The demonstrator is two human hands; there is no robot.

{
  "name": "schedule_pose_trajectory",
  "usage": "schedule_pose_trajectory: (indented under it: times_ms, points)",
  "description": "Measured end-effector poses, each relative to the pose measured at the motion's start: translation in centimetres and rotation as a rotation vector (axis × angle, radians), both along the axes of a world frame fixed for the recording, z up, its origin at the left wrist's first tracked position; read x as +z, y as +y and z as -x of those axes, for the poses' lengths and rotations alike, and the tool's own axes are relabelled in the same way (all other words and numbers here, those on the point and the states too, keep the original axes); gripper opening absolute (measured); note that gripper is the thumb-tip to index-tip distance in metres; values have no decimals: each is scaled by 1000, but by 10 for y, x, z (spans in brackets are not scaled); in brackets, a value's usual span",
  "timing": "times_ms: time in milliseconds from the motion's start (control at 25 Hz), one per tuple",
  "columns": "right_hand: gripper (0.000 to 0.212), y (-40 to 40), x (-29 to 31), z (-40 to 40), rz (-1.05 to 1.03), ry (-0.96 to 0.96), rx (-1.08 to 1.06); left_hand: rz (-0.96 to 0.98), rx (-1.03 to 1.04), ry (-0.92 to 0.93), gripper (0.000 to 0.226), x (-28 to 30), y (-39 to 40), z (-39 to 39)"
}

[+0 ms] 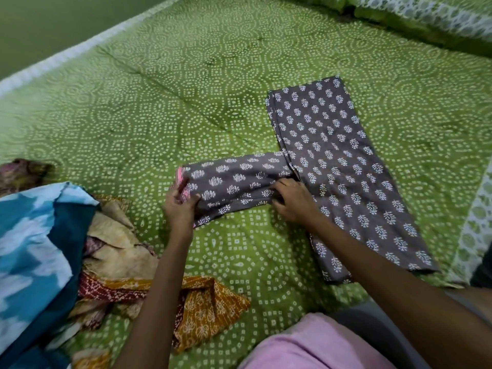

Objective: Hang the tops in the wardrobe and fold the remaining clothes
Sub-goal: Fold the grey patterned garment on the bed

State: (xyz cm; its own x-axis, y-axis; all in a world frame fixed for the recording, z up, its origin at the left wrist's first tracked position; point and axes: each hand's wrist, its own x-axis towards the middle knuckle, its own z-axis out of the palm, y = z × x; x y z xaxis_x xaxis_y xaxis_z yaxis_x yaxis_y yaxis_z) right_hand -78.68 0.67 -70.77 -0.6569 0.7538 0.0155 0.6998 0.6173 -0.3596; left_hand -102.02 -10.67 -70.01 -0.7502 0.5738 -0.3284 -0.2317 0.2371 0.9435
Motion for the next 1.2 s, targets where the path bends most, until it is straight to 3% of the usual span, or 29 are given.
schedule_pose_trajectory:
  times_ms: [120,240,320,440,520,640,760,1040,1200]
  points:
    - [21,1,-7,-12,-57,146,-13,216,-70,201,43,-22,-21,-2]
    - [14,7,-2,-16,-100,186,-60,346,-2,369,35,-11,-17,1]
    - [13,6,0,-20,-134,147,-59,483,57,504,50,-2,-16,6]
    - [8,7,6,-22,-205,169,-107,605,48,436,63,6,-9,13]
    - [24,8,10,-23,-229,210,-120,648,5,378,60,10,-1,21]
    - [31,5,7,-29,-238,198,-51,630,-21,360,52,13,9,26]
    - [25,3,-1,-34,-161,88,10,698,22,516,41,14,14,13]
    - [23,-10,-1,-45,-235,162,170,693,26,738,32,0,1,21]
    - [33,-21,6,-73,-10,413,-111,755,-5,786,43,7,9,19]
